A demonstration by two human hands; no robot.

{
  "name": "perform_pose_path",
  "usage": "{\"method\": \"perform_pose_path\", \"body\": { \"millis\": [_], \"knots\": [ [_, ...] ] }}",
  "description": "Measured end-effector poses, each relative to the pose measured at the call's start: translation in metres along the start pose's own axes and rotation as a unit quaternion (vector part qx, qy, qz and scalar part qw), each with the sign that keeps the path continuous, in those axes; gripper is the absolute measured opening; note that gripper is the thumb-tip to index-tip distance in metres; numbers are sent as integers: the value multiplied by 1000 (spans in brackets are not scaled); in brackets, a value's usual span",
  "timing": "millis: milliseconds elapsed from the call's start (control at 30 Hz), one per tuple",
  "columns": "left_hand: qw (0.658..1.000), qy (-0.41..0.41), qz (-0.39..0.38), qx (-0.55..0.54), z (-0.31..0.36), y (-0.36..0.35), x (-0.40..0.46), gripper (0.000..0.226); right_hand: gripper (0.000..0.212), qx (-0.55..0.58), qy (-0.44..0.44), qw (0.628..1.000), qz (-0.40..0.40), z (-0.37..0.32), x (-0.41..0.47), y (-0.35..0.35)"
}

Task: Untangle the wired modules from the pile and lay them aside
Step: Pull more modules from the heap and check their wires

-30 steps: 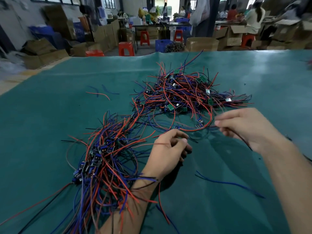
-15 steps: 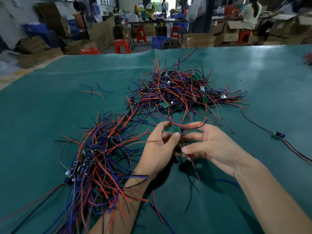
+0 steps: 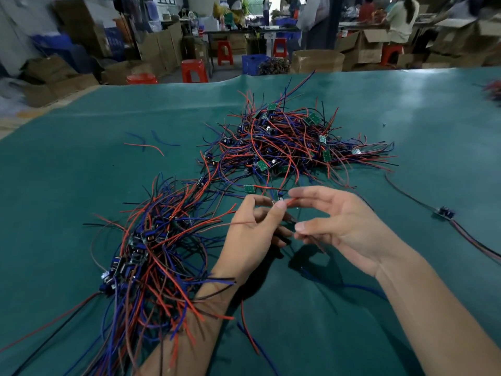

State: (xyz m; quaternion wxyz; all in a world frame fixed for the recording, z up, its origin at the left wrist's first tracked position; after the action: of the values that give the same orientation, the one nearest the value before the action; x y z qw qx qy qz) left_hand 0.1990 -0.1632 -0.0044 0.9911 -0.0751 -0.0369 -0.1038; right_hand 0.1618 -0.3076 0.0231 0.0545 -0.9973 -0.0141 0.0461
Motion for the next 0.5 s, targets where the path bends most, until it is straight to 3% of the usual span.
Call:
{"method": "perform_pose_path", "body": {
  "millis": [133,200,300,367,500],
  "knots": [
    [1000,-12,-5,5,2,0,-1,6,40,-66,4,998,11,2,1,-2],
    [1000,-9,-17,-3,4,-1,-1,10,23,-142,26,985,98,0,2,11],
    [999,-10,-33,-7,7,-3,-2,15,9,-288,113,915,257,-14,0,35],
    [999,-13,-45,-2,9,-4,-3,17,11,-263,149,917,259,-17,0,33],
    [998,-19,-63,12,10,-7,-4,19,8,-92,105,976,168,-5,5,12]
  ]
}}
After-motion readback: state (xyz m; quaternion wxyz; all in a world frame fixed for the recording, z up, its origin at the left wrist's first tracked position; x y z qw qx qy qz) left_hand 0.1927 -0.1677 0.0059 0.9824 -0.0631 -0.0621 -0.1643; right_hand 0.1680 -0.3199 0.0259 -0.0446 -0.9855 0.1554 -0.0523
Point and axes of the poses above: each hand's wrist, its own x-axis towards the middle knuckle, its own y-axis out of the back of the hand, z = x × y, the point moved 7 cm from there along x, towards the middle knuckle, and after that the axes turned 2 degrees about z, right-handed, at the moved point
